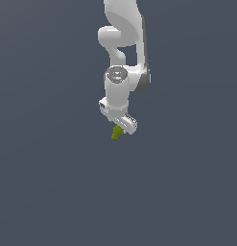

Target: Pick up the object and move it to a goal position.

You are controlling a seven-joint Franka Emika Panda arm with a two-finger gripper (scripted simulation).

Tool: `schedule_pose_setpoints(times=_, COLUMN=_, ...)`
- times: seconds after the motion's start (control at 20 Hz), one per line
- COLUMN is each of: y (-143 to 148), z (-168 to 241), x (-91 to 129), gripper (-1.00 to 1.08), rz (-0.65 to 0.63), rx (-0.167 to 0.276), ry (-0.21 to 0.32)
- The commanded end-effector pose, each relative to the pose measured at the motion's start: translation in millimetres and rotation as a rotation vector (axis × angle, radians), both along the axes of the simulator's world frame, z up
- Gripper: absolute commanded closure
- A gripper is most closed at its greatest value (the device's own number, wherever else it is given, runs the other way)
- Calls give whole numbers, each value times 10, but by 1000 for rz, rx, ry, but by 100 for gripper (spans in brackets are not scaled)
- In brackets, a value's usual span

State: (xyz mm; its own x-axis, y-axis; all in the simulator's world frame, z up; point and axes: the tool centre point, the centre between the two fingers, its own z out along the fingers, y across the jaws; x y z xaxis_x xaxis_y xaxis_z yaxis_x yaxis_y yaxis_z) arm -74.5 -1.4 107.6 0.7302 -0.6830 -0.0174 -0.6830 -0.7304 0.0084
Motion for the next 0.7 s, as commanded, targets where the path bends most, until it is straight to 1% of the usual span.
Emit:
schedule_pose_setpoints(times=0.0, y=-1, z=-42, x=-49, gripper=-92, rz=-67, rx=-2, ry=-4)
schedule_pose_setpoints(times=0.35, y=-7, z=-125, x=-151, gripper=-92, rz=-201, rx=-6, ry=-13)
schedule_pose_setpoints(times=0.65, y=-11, z=-160, x=-197, gripper=-92, rz=-261, rx=-8, ry=-17)
